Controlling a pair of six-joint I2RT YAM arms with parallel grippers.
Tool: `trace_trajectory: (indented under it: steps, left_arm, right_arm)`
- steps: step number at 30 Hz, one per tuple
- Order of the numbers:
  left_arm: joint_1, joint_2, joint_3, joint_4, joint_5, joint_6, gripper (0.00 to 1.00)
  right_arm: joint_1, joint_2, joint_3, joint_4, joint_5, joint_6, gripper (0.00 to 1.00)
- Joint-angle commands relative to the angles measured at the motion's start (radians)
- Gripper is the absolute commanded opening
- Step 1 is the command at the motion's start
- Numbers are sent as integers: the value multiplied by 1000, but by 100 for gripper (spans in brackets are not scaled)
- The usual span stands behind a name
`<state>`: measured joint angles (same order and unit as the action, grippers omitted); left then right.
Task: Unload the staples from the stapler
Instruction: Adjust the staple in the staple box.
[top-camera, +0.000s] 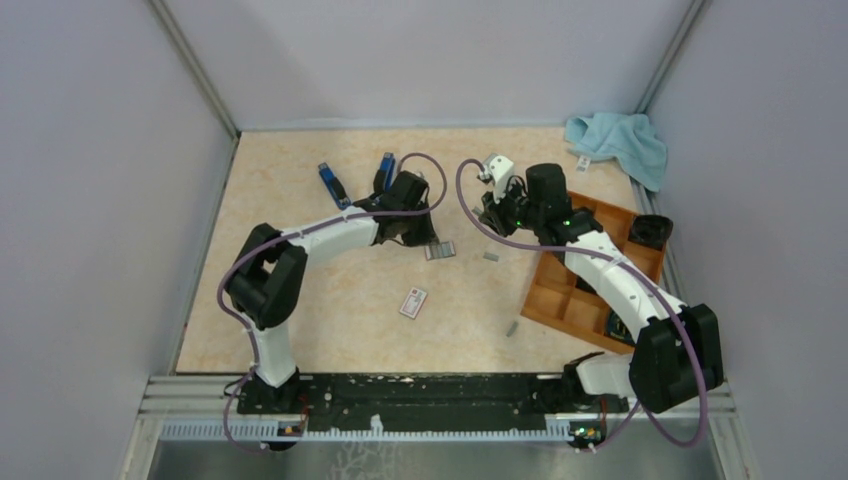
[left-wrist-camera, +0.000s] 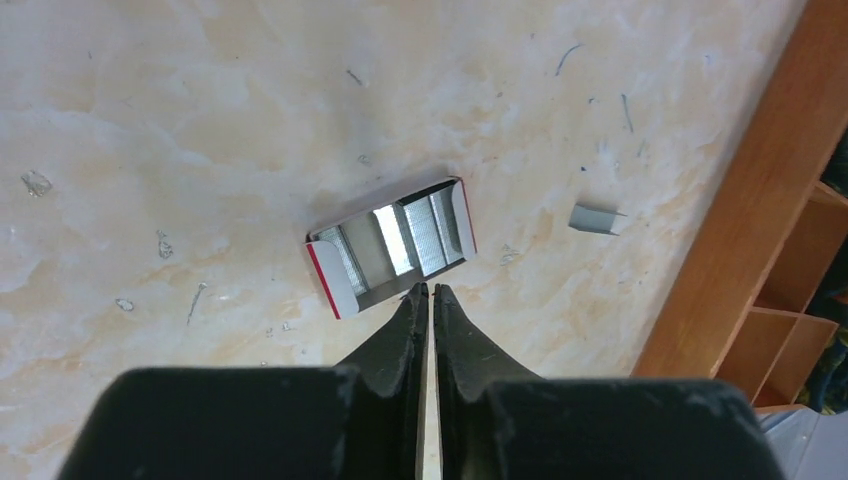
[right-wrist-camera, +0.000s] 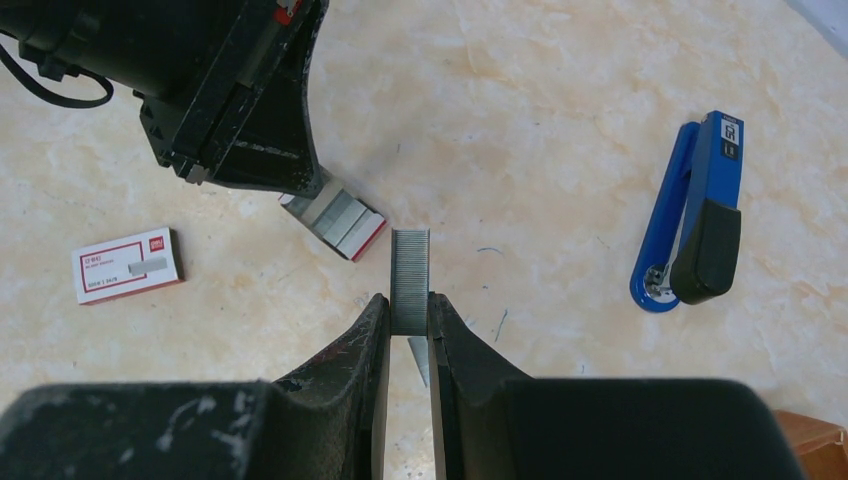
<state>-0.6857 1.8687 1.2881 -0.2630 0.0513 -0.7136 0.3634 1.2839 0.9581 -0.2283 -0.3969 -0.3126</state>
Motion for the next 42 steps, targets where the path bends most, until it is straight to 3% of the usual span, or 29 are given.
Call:
trace_trajectory:
  steps: [1, 12, 42]
  left_arm:
    - [-4, 29, 50, -51, -6, -12, 11]
    - [-8, 38, 6, 4, 1, -44, 21]
    - [-20, 90, 3, -11, -28, -59, 23]
  right_arm:
    - [-3, -28, 42, 34, -11, -3, 11]
    - [-3, -32, 43, 34, -8, -7, 11]
    - [-3, -35, 42, 35, -5, -11, 11]
